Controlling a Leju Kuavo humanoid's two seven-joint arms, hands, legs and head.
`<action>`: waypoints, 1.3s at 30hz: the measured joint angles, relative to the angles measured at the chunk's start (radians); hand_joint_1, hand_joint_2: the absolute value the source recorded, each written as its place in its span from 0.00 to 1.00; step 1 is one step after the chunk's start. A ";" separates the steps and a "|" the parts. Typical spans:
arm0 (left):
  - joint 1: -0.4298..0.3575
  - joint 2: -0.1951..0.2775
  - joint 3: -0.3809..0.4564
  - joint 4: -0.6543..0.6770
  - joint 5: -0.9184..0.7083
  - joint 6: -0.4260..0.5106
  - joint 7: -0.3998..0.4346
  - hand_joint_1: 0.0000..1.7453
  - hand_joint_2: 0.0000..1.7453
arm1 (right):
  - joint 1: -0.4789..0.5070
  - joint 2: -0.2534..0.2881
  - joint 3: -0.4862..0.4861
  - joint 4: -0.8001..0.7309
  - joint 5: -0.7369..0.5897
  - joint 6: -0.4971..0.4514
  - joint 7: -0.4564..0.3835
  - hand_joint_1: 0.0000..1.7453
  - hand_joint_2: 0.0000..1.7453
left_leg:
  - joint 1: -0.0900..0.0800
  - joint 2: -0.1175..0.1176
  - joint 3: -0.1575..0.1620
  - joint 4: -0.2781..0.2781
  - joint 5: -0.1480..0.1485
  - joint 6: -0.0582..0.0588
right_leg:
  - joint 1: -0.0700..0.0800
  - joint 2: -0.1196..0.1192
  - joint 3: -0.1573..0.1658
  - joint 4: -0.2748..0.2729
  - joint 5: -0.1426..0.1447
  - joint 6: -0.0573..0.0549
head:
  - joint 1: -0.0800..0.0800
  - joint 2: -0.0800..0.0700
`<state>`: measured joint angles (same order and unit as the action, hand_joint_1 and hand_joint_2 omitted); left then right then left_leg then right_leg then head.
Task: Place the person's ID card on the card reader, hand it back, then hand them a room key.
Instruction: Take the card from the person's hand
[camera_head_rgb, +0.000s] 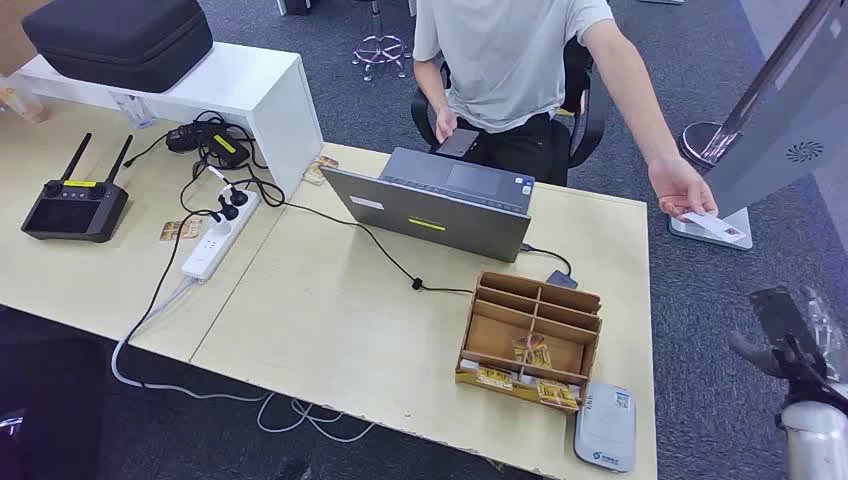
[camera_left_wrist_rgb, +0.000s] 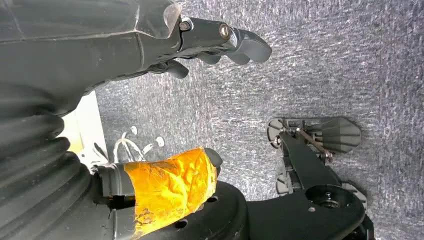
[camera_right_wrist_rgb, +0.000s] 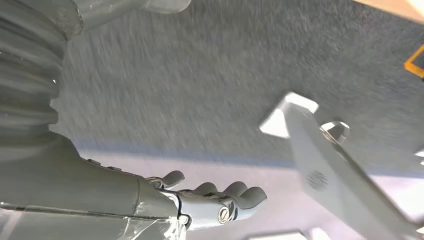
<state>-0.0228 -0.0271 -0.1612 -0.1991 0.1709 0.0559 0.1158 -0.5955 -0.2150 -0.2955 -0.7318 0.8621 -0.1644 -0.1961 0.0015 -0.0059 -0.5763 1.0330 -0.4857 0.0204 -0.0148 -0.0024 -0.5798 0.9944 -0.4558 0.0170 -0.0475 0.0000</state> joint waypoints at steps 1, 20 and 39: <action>0.000 0.000 0.000 0.000 0.000 0.001 -0.001 0.00 1.00 | -0.002 0.004 0.008 -0.007 0.014 -0.006 0.003 0.00 1.00 | 0.000 0.000 0.000 0.000 0.000 0.000 | 0.000 0.000 0.000 0.000 0.000 0.000 | 0.000 0.000; -0.001 -0.012 -0.014 0.001 0.001 -0.034 -0.048 0.00 1.00 | -0.053 0.101 0.368 -0.283 0.498 -0.210 0.165 0.00 1.00 | 0.000 0.000 0.000 0.000 0.001 -0.001 | 0.000 0.000 0.000 0.001 0.000 0.000 | 0.000 0.000; -0.003 -0.052 -0.014 0.001 0.042 -0.160 -0.064 0.00 1.00 | -0.086 0.156 0.551 -0.373 0.703 -0.328 0.263 0.00 1.00 | 0.000 0.000 0.000 0.000 0.001 -0.001 | 0.000 0.001 -0.001 0.000 0.000 0.000 | 0.000 0.000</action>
<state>-0.0256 -0.0793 -0.1747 -0.1984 0.2129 -0.1041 0.0517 -0.6813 -0.0587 0.2556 -1.1049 1.5648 -0.4929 0.0673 0.0015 -0.0056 -0.5764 1.0330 -0.4851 0.0197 -0.0148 -0.0018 -0.5808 0.9948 -0.4556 0.0167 -0.0476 -0.0001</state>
